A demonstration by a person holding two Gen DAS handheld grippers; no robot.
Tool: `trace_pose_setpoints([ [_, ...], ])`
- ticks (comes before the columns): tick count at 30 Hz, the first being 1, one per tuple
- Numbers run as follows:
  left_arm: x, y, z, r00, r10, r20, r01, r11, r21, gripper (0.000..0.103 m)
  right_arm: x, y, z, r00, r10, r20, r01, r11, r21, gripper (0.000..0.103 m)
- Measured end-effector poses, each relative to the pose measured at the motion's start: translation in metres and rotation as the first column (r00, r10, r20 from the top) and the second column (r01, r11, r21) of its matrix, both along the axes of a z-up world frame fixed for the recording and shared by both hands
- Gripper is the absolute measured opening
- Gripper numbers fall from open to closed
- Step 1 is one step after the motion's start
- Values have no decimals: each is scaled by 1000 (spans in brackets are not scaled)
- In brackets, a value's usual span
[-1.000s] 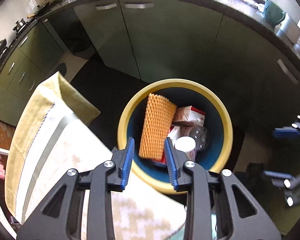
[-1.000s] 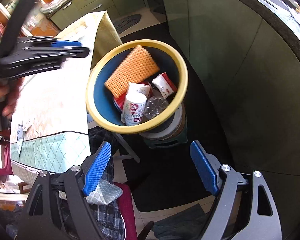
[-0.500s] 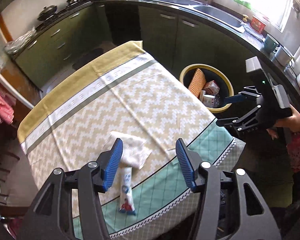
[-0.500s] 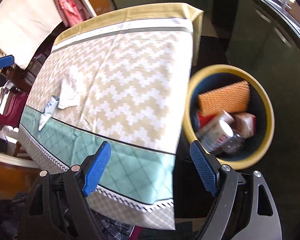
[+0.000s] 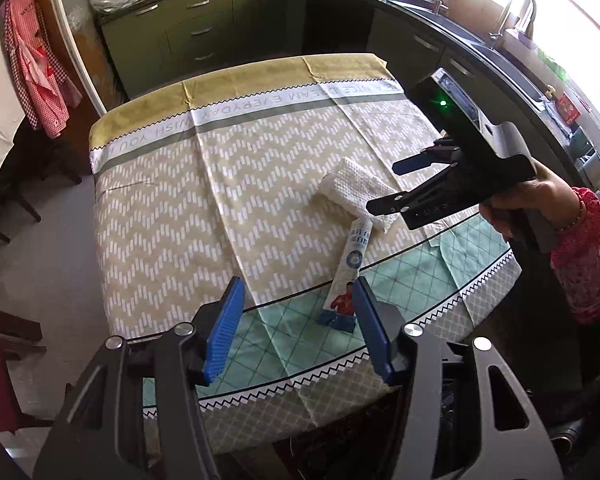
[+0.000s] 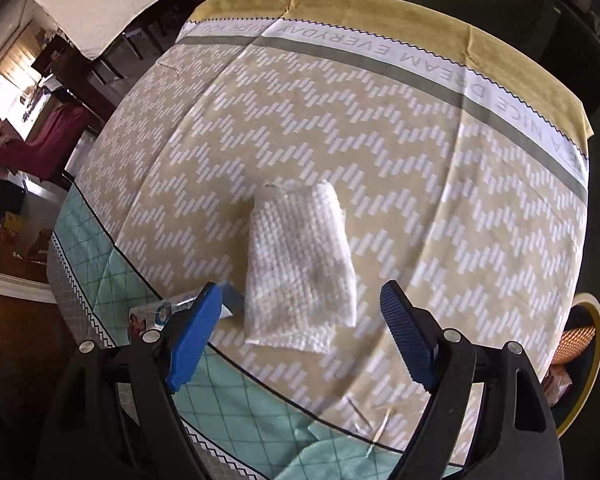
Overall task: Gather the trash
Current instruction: 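Grasp the white paper towel with the right gripper and lift it, then carry the paper towel to the bin while the left gripper grasps the white-and-blue tube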
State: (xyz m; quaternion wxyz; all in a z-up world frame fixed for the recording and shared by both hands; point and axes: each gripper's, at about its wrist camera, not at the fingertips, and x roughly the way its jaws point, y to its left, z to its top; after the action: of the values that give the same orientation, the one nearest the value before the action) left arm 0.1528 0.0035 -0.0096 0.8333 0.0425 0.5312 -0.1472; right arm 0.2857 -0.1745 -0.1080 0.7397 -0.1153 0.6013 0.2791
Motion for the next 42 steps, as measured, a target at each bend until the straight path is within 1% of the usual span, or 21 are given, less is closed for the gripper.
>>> trace_pose_setpoints([
  [2,-1,4,-2,1000,4,-2,-4,1000,-6,54,4,11,-7,1000,7,-5,-7,999,-34,81],
  [5,-1,7,-5,1000,0,-7,0,1000,-13,54,13,24,-19,1000,7,-23,-8,998,-62,80],
  [7,0,8,-7,1000,-5,-13,5,1000,-15,54,15,28,-25,999,4,-40,-7,997,-71,74],
  [9,0,7,-9,1000,-11,-19,11,1000,-13,54,18,30,-30,999,-3,-50,-2,997,-80,62],
  [10,0,7,-10,1000,-13,-20,13,1000,-12,54,18,30,-32,999,-7,-48,3,996,-85,60],
  [11,0,7,-11,1000,-15,-22,15,1000,-12,54,18,29,-32,999,-9,-46,5,997,-80,56],
  [12,0,6,-11,1000,-18,-23,17,1000,-13,54,19,27,-31,999,-17,-45,14,997,-80,48],
  [13,0,5,-12,1000,-19,-24,19,1000,-13,54,21,25,-31,999,-23,-43,19,997,-79,44],
  [15,0,2,-13,999,-27,-27,27,1000,-9,55,22,17,-28,998,-30,-48,27,998,-64,30],
  [16,0,0,-14,999,-33,-29,33,999,-6,55,22,13,-27,998,-36,-46,33,998,-56,26],
  [17,0,-3,-14,999,-39,-32,39,999,-3,55,22,10,-25,998,-40,-42,38,998,-48,17],
  [18,0,-6,-15,998,-47,-35,47,999,1,55,22,7,-22,999,-43,-31,41,998,-46,15],
  [20,0,-15,-17,997,-69,-43,70,998,10,55,20,-4,-13,999,-52,-2,52,997,-52,14],
  [24,4,-39,-25,989,-133,-57,135,990,33,59,12,-32,4,996,-83,24,83,996,-26,13],
  [28,11,-71,-41,972,-225,-63,229,971,72,60,-4,-71,24,991,-129,45,129,992,4,13],
  [31,18,-92,-61,958,-276,-76,283,953,108,62,-20,-108,35,983,-174,55,174,985,13,14],
  [34,26,-108,-85,948,-301,-103,314,938,148,62,-35,-143,39,971,-231,56,230,973,13,14],
  [36,32,-114,-99,945,-302,-125,320,934,159,62,-42,-165,37,962,-268,49,268,963,10,14],
  [42,40,-117,-121,939,-300,-165,325,933,154,62,-55,-218,28,934,-355,23,355,935,8,14],
])
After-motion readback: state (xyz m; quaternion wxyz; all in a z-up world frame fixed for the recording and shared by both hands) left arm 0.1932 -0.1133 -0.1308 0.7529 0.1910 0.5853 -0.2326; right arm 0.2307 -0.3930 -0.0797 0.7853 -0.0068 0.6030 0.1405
